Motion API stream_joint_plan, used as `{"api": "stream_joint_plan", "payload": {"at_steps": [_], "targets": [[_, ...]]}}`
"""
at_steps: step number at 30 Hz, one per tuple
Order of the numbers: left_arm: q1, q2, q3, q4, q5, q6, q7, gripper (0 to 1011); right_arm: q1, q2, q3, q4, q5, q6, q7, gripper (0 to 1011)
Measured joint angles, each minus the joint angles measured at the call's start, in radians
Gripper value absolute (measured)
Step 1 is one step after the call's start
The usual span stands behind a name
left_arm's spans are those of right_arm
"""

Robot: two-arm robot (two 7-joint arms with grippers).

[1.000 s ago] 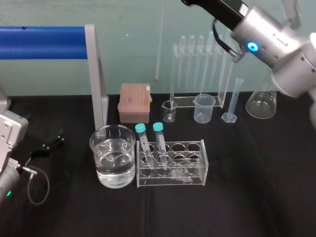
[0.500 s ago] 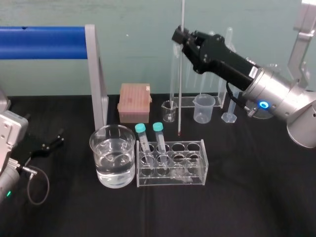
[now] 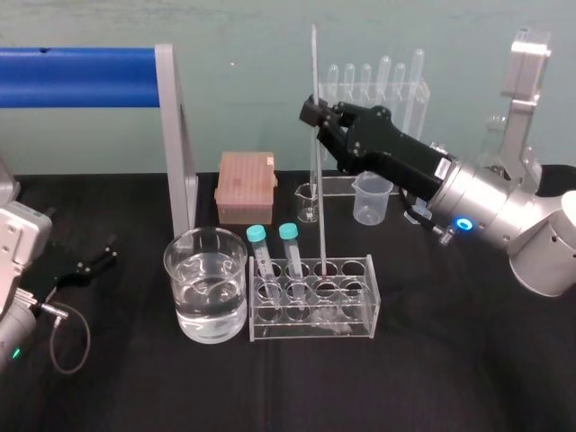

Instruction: Hold the thermometer with one hand and immerse one end into the beaker, then reinsert it into the test tube rack.

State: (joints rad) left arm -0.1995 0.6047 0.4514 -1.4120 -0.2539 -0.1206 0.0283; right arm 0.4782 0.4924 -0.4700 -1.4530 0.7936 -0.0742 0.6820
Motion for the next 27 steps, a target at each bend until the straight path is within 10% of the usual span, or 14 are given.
{"api": "stream_joint_plan", "payload": {"at_steps": [27], "targets": [[0.0,0.0,0.0,0.0,0.0,0.0,0.0,1008,0.026,-0.031,-0.068,0.114,-0.109,0.011,0.039,53]]}}
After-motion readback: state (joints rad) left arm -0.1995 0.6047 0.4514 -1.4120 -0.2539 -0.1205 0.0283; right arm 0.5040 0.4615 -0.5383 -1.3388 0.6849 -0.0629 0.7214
